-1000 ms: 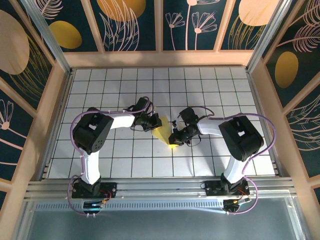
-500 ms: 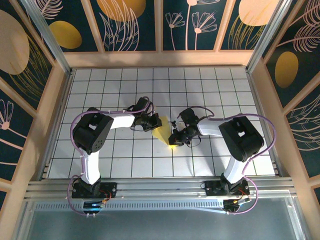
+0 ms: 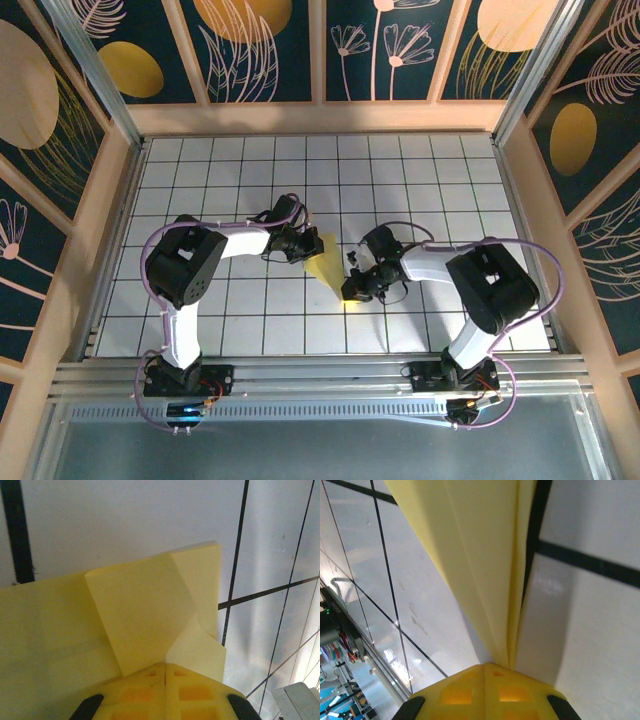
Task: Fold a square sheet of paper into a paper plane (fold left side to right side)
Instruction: Fourth fold the wing at the center of the table.
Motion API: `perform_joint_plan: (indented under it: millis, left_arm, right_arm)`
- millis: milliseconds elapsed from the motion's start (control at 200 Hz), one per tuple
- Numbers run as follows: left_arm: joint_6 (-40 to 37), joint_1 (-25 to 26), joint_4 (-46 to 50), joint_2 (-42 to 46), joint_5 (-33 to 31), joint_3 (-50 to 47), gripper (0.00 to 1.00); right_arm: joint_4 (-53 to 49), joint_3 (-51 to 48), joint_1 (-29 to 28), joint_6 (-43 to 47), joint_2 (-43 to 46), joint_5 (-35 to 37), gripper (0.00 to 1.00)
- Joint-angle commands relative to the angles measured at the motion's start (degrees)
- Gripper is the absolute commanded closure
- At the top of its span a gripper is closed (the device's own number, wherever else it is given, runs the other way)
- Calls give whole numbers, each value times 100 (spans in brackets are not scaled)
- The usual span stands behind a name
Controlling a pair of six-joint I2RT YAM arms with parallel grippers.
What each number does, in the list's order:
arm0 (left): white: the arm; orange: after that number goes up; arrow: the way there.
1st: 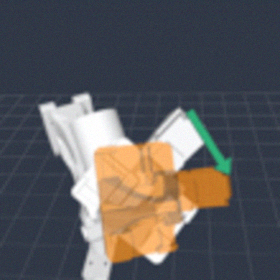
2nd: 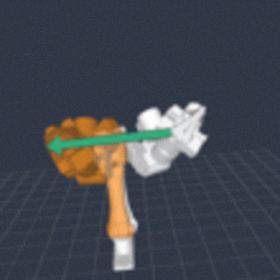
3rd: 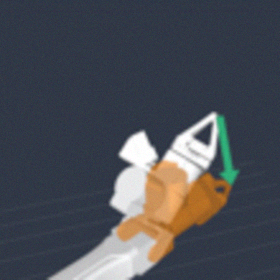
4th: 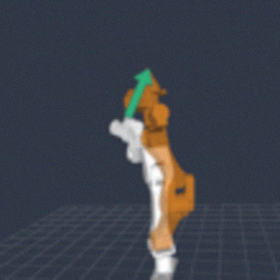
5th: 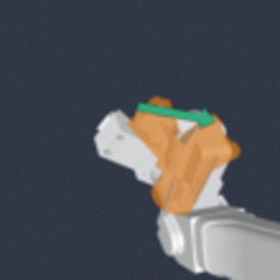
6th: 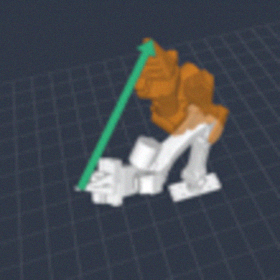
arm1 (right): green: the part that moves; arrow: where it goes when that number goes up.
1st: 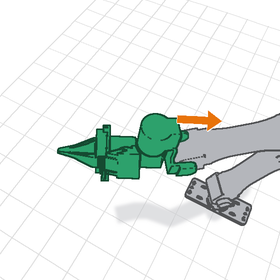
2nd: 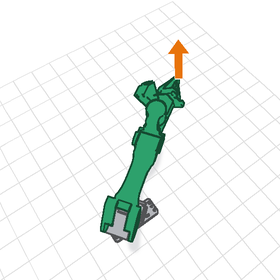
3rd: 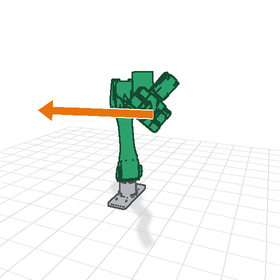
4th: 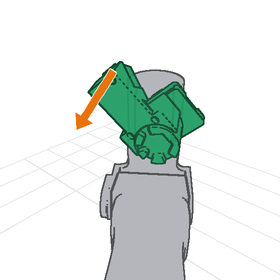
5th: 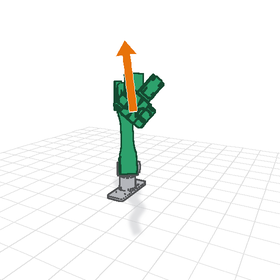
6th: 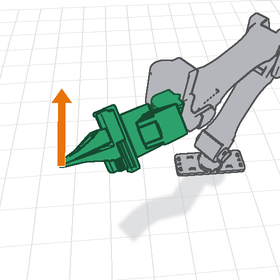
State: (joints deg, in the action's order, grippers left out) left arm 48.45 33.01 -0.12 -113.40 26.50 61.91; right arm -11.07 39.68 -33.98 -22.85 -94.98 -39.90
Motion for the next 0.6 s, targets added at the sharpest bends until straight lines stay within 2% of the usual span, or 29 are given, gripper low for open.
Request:
perform_joint_plan:
  millis: [0,265,350,596]
  left_arm:
    - [24,-23,522,-234,-453,-118,100]
    - [-7,-23,536,-203,-453,-98,100]
    - [-6,-23,522,-197,-444,-100,100]
    - [-5,-23,522,-187,-444,-100,100]
  right_arm:
    - [-838,-143,-90,17,232,211,100]
    - [-1037,332,234,81,1130,-194,100]
    - [-789,471,374,15,975,-183,100]
    - [-47,889,106,-252,107,314,100]
